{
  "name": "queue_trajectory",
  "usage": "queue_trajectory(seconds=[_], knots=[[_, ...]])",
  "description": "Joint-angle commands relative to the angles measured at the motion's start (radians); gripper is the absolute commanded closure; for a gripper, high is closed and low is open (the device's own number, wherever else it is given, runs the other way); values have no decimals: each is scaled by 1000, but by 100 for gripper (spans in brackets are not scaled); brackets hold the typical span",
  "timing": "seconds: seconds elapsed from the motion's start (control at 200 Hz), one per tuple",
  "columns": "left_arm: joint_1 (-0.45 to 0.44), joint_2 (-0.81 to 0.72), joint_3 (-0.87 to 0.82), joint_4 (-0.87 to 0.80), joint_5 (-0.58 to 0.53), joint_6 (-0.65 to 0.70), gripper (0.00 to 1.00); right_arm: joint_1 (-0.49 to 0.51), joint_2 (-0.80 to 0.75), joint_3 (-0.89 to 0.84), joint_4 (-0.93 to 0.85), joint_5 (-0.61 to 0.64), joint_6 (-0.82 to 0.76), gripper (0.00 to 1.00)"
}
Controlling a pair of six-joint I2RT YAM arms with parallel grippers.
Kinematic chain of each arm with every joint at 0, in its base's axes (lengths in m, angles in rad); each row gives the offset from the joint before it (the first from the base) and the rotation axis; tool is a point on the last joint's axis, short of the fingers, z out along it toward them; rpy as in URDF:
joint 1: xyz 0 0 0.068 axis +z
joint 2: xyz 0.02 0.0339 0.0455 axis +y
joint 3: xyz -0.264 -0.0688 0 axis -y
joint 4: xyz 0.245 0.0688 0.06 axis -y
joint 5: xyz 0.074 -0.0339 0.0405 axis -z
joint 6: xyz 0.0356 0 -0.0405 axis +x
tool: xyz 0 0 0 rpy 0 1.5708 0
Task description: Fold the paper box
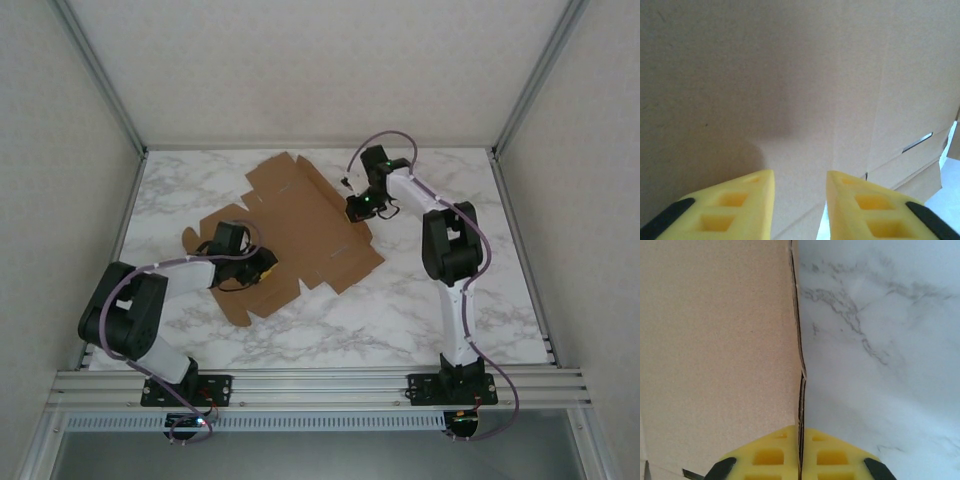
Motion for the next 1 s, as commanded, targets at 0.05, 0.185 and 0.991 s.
queue_trajectory(seconds=[0.05, 0.185, 0.991], knots=[[19, -94, 151, -35, 35, 40, 59, 58, -157, -22, 64, 271, -74, 98], [22, -74, 281, -23, 69, 16, 49, 109, -235, -66, 107, 350, -124, 97], [-85, 335, 910, -68, 42, -58, 35, 246, -349, -111, 157, 564, -180, 99]])
